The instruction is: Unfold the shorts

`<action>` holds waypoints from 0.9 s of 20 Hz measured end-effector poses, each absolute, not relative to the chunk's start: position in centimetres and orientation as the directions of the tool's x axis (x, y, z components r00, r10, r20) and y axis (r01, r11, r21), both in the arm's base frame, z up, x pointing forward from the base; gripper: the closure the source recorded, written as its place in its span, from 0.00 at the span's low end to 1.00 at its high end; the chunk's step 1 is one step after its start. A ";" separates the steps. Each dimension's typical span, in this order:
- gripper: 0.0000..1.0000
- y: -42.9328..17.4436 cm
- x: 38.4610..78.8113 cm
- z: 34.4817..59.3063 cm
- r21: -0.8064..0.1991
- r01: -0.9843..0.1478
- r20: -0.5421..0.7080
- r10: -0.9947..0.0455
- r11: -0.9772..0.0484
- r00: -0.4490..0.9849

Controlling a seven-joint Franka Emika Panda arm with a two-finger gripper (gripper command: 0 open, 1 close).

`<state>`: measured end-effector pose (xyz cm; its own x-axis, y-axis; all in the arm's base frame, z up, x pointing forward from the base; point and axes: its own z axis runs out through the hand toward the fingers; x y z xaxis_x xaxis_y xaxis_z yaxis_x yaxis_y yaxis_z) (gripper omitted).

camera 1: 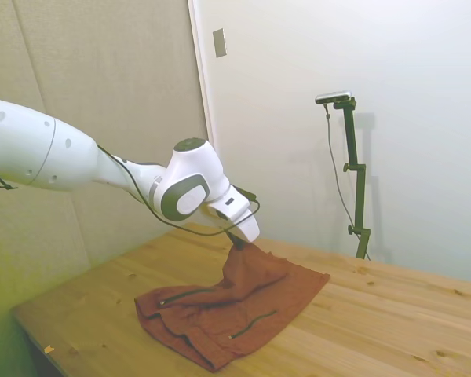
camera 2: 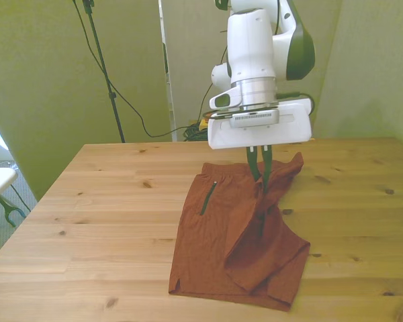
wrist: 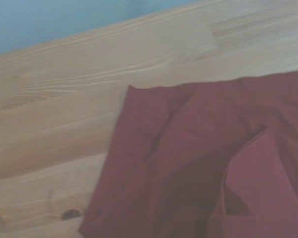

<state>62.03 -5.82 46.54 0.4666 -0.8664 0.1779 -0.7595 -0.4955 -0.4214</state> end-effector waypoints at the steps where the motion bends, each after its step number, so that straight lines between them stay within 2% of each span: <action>1: 1.00 -5.1 62.6 46.9 -0.425 -0.755 0.176 -0.864 -0.500 0.472; 9: 1.00 2.8 67.9 48.2 -0.430 -0.731 0.165 -0.842 -0.530 0.514; 18: 1.00 11.3 72.9 46.9 -0.400 -0.719 0.151 -0.815 -0.568 0.559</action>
